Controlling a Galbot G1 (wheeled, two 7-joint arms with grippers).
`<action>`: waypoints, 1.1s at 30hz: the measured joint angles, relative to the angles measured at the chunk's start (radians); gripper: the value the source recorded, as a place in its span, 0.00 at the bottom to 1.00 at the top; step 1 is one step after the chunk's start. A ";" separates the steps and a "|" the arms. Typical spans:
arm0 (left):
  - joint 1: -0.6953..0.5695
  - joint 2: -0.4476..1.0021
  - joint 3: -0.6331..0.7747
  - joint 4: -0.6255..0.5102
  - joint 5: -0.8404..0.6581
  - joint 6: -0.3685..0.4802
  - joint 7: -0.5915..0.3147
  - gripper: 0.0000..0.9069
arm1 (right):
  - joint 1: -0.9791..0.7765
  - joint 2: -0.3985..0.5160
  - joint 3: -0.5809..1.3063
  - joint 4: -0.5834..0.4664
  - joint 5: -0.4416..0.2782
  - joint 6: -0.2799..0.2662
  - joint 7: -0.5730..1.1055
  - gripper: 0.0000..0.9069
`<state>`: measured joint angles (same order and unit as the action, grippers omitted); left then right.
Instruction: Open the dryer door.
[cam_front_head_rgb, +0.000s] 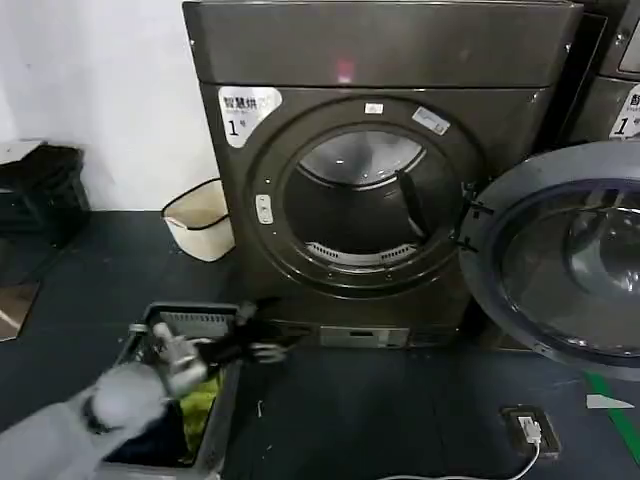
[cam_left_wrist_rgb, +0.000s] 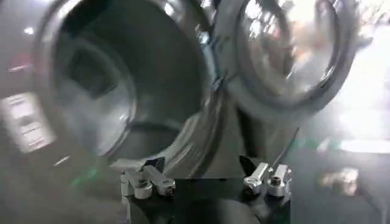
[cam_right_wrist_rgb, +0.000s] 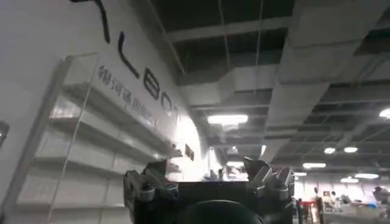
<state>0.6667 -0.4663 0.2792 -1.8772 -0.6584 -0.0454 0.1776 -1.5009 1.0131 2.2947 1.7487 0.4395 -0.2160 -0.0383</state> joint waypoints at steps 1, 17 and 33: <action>0.013 0.025 -0.015 0.002 0.007 0.014 -0.005 1.00 | 0.004 -0.001 0.002 0.002 -0.001 0.000 0.001 1.00; 0.097 0.359 -0.106 0.070 0.187 0.119 0.127 1.00 | 0.060 -0.016 -0.031 -0.024 -0.041 0.024 -0.002 1.00; 0.110 0.463 -0.110 0.150 0.357 0.127 0.290 1.00 | 0.052 -0.014 -0.035 -0.016 -0.036 0.026 -0.007 1.00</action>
<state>0.7766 -0.0031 0.1694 -1.7270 -0.3010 0.0820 0.4677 -1.4484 0.9988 2.2600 1.7330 0.4039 -0.1902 -0.0449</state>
